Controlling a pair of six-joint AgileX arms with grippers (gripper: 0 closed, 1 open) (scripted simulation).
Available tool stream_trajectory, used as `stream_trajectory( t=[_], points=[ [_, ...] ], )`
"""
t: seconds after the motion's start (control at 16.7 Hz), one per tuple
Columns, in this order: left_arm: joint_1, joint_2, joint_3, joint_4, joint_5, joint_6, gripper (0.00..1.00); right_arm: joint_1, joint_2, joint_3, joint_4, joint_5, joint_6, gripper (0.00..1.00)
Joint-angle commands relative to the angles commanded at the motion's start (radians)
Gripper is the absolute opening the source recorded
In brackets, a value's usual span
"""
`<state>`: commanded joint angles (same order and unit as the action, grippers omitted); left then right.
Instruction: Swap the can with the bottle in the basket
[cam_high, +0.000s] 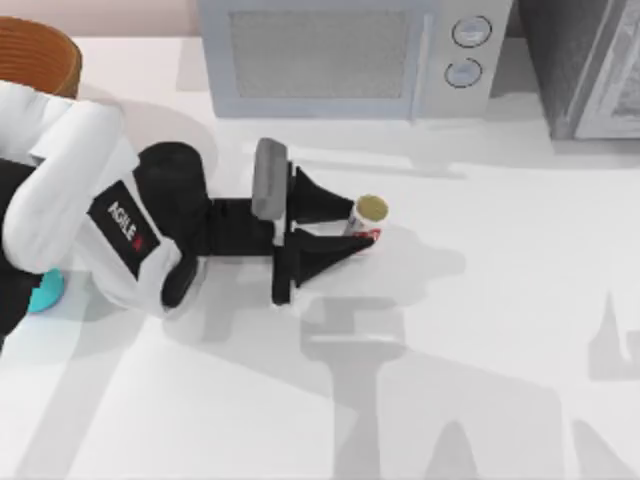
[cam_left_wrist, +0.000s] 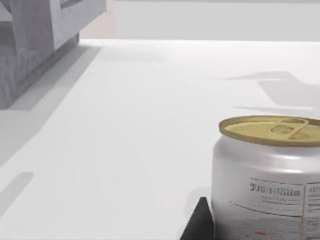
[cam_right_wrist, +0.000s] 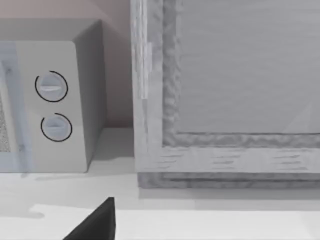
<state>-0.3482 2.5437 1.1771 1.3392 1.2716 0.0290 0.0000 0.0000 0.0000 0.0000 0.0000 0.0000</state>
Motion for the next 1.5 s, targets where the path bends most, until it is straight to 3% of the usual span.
stream_trajectory(
  t=[0.36,1.14,1.5],
  points=[
    [0.0,0.0,0.0,0.0,0.0,0.0,0.0,0.0,0.0,0.0,0.0,0.0,0.0,1.0],
    [0.0,0.0,0.0,0.0,0.0,0.0,0.98,0.0,0.0,0.0,0.0,0.0,0.0,1.0],
    [0.0,0.0,0.0,0.0,0.0,0.0,1.0,0.0,0.0,0.0,0.0,0.0,0.0,1.0]
  ],
)
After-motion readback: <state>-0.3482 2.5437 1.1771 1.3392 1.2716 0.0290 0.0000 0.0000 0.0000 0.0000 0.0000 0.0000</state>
